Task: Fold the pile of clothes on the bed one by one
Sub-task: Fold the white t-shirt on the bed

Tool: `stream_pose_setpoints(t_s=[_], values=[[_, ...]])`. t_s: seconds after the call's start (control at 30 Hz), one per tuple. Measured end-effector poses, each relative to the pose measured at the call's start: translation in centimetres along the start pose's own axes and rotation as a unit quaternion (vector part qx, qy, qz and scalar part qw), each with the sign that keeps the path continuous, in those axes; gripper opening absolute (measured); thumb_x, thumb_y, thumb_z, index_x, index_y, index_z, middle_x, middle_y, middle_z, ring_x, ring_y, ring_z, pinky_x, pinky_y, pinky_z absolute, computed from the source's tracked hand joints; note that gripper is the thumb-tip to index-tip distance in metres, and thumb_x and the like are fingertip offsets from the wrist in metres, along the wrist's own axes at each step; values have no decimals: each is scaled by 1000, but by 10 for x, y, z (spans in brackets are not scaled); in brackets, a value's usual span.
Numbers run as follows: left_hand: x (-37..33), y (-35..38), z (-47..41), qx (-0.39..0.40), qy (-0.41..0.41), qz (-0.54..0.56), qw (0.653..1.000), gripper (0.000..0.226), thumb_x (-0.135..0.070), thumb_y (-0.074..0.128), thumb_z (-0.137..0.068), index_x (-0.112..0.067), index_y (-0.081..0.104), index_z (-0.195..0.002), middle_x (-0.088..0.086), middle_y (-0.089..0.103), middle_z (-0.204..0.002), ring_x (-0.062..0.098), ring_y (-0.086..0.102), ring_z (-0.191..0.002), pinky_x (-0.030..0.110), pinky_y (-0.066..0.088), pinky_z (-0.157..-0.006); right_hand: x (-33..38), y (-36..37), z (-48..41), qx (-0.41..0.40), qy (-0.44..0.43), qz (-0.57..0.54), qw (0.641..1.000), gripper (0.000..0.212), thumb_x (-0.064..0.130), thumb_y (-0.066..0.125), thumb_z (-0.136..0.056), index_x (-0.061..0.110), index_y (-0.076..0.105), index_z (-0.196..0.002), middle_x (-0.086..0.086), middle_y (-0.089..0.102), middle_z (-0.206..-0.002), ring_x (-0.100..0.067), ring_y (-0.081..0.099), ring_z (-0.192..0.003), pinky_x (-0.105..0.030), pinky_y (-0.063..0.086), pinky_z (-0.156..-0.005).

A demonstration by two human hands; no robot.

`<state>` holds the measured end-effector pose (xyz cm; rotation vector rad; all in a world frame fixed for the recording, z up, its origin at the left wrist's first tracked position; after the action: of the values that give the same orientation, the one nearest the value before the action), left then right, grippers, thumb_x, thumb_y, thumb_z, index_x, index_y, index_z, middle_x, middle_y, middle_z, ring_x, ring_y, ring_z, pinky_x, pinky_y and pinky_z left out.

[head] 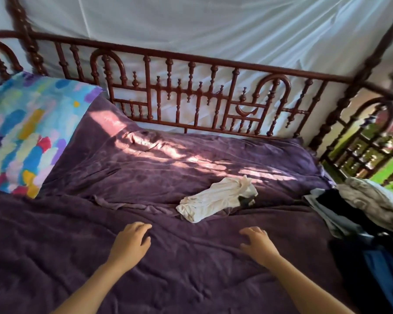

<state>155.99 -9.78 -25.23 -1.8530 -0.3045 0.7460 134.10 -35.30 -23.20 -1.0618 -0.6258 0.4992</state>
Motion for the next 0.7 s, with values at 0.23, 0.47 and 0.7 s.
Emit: stream_pose_setpoints(t_s=[0.23, 0.47, 0.7], values=[[-16, 30, -36, 67, -27, 16, 997, 31, -12, 72, -76, -8, 70, -106, 5, 67, -103, 32, 64, -96, 42, 52, -73, -39, -34, -37, -50, 70, -52, 995, 45, 28, 57, -88, 18, 49, -132, -8, 46, -135, -26, 40, -125, -28, 31, -102], [-57, 88, -98, 98, -48, 37, 993, 39, -18, 61, -87, -10, 58, -125, 6, 59, -122, 28, 51, -117, 38, 46, -90, -76, -4, -90, 9, 74, -84, 994, 45, 27, 55, -91, 19, 46, -134, -7, 42, -137, -25, 38, -126, -31, 37, -101], [-89, 204, -136, 160, -12, -24, 987, 41, -24, 88, -48, -14, 71, -84, -1, 65, -82, 24, 66, -69, 31, 50, -45, -132, 39, -184, 49, 81, -116, 989, 43, 27, 50, -94, 20, 43, -136, -2, 43, -138, -21, 38, -127, -31, 39, -98]])
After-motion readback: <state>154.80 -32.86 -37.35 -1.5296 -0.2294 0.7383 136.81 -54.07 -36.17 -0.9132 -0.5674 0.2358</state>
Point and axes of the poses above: each hand's wrist, its own z-axis away from the middle knuckle, its own y-axis out of the palm, x = y × z, the point moved 5 cm from there along -z, towards the middle knuckle
